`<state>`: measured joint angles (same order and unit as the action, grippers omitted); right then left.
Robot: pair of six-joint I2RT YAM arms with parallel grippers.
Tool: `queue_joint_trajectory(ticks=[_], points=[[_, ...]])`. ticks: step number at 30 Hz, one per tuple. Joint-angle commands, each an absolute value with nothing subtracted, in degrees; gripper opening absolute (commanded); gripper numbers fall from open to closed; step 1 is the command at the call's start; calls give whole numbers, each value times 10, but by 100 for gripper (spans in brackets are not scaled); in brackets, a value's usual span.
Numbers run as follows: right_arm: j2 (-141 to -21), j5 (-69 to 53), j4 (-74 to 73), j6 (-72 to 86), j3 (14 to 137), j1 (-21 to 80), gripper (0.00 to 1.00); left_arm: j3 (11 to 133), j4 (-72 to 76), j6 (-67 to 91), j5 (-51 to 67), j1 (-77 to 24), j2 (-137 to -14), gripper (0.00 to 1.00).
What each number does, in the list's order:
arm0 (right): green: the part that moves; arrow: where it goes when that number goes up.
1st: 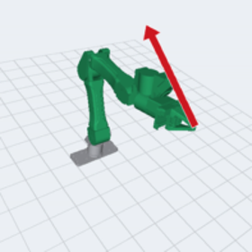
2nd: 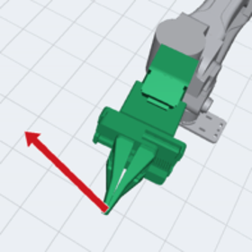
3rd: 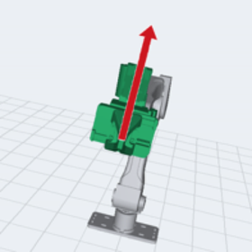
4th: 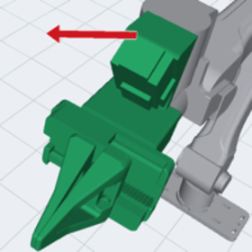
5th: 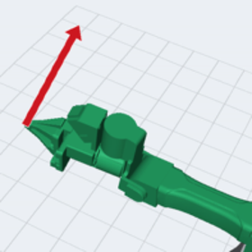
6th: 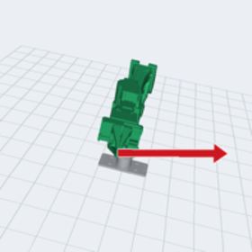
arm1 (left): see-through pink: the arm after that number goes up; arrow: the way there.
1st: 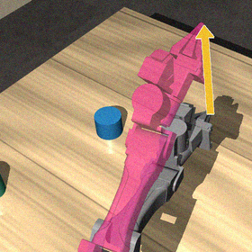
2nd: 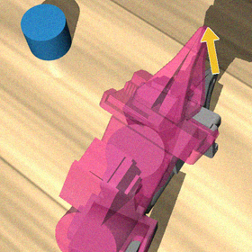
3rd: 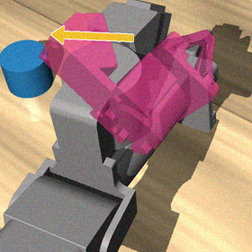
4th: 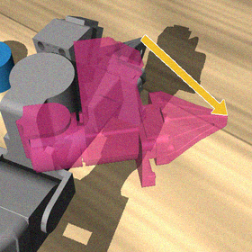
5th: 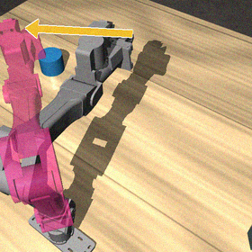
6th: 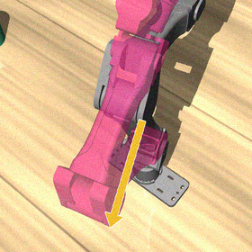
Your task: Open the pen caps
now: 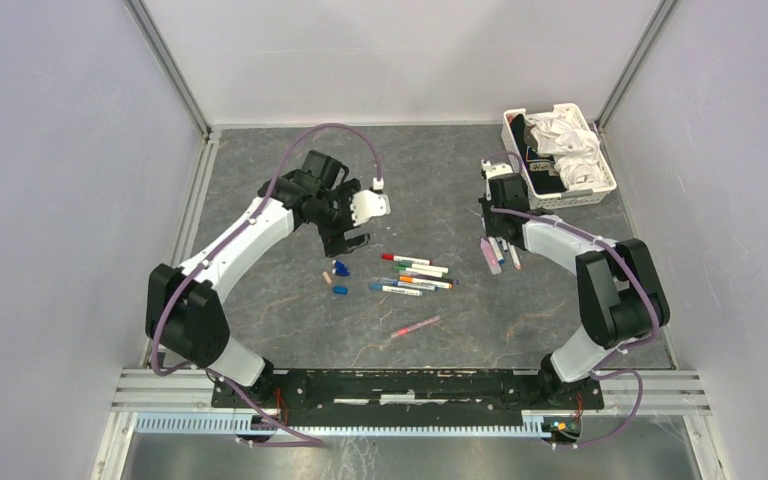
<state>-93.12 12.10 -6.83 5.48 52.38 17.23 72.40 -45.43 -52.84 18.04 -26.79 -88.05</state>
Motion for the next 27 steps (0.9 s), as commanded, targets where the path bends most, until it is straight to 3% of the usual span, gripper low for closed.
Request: queue_joint_trajectory(ticks=[1, 7, 18, 23, 27], points=[[-939, 149, -47, 45, 543, 170, 13, 772, -495, -451, 165, -267, -848, 100], [-947, 165, -46, 41, 543, 166, 32, 790, -499, -410, 121, -265, -825, 100], [-916, 149, -61, 51, 554, 167, 35, 803, -517, -404, 120, -239, -795, 100], [-880, 88, -53, 22, 554, 227, 45, 809, -495, -392, 153, -215, -769, 100], [-887, -34, -59, -32, 574, 282, 49, 797, -476, -391, 143, -211, -760, 100]])
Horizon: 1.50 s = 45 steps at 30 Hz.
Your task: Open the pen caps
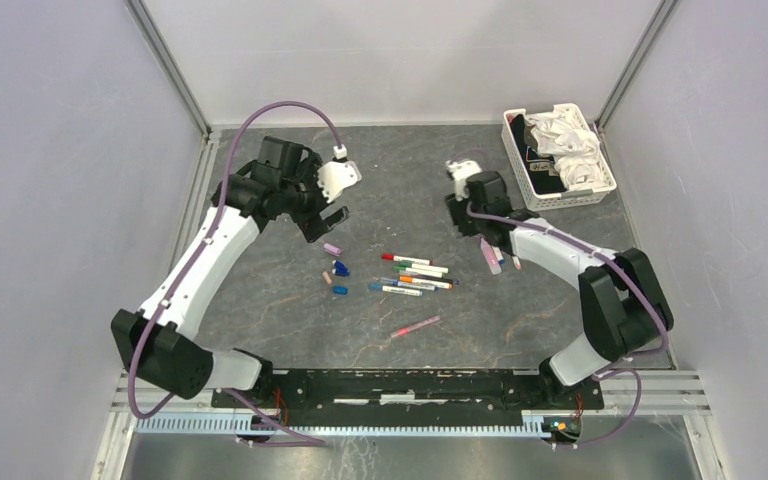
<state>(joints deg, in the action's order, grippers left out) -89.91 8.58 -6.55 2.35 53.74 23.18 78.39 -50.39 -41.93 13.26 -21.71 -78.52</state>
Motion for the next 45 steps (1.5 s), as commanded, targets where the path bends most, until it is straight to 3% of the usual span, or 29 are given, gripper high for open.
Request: queue_joint_trajectory(ticks=[1, 8, 29, 45], points=[[-893, -59, -63, -44, 581, 295, 49, 797, -480, -391, 139, -211, -762, 100], [-982, -88, -132, -100, 651, 350, 50, 796, -512, -390, 145, -211, -772, 100], [-1058, -86, -107, -94, 617, 361, 45, 795, -554, -416, 177, -212, -779, 100], [-987, -82, -105, -81, 633, 361, 46, 799, -560, -419, 171, -211, -779, 100]])
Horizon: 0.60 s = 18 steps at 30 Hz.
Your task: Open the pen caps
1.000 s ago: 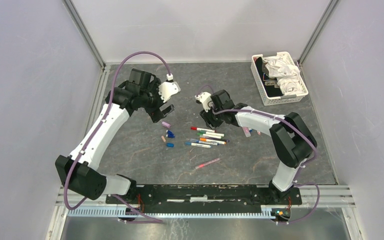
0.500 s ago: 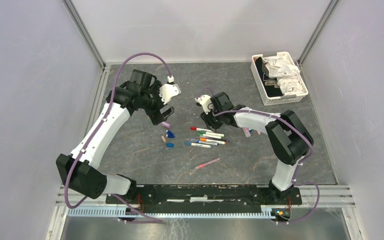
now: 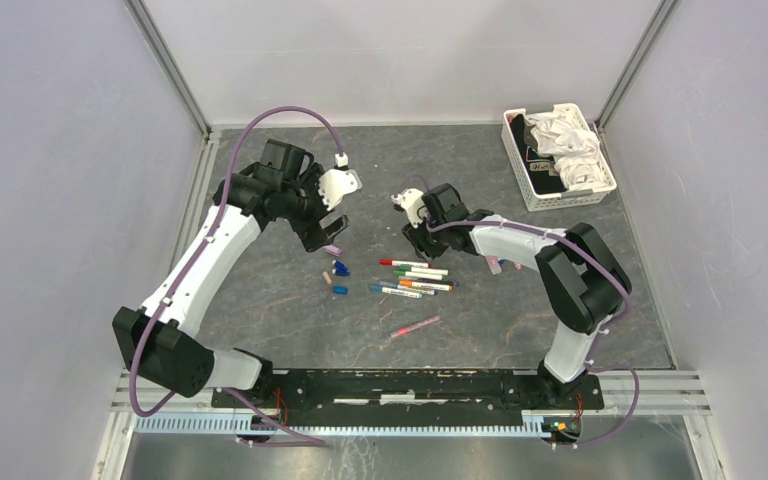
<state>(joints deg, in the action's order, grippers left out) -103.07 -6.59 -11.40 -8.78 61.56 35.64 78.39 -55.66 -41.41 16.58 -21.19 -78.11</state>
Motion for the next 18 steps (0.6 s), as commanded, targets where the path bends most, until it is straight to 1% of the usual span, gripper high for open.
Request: queue_joint_trajectory(ticks=[1, 9, 18], points=[[-984, -90, -105, -83, 629, 362, 46, 800, -559, -420, 171, -212, -778, 100], [-996, -148, -97, -88, 594, 366, 47, 798, -561, -422, 170, -211, -780, 100], [-1025, -118, -98, -87, 595, 366, 44, 799, -566, -425, 170, -211, -778, 100]])
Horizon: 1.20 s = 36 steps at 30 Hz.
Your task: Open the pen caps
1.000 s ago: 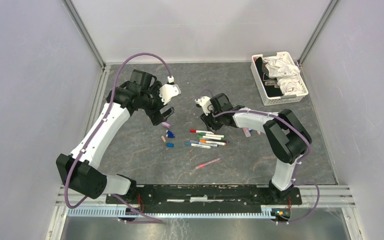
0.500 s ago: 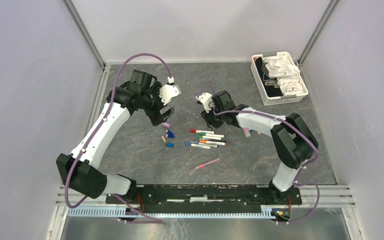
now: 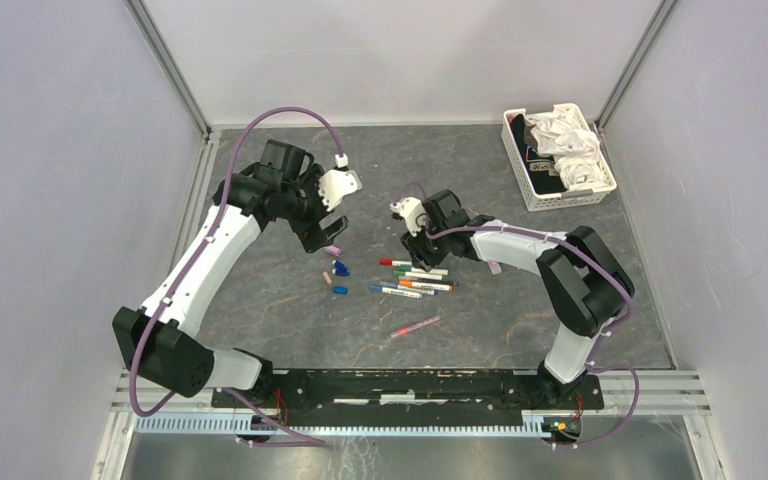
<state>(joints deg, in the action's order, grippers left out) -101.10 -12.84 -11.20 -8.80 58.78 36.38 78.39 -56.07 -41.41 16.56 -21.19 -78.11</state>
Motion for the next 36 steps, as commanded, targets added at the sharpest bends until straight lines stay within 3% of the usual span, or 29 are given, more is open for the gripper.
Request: queue_joint_trajectory(ticks=[1, 16, 24, 31, 36], points=[[-1029, -117, -98, -87, 597, 366, 43, 799, -567, -426, 170, -212, -778, 100], [-1051, -113, -76, -90, 556, 370, 35, 792, -570, -437, 176, -212, -783, 100], [-1065, -132, -102, -92, 623, 370, 0, 788, -586, -443, 192, -212, -796, 100], [-1033, -181, -132, -78, 677, 367, 0, 743, -591, -497, 226, -212, -773, 100], [-1005, -317, -178, -43, 703, 364, 0, 701, -588, -600, 301, -212, -729, 100]])
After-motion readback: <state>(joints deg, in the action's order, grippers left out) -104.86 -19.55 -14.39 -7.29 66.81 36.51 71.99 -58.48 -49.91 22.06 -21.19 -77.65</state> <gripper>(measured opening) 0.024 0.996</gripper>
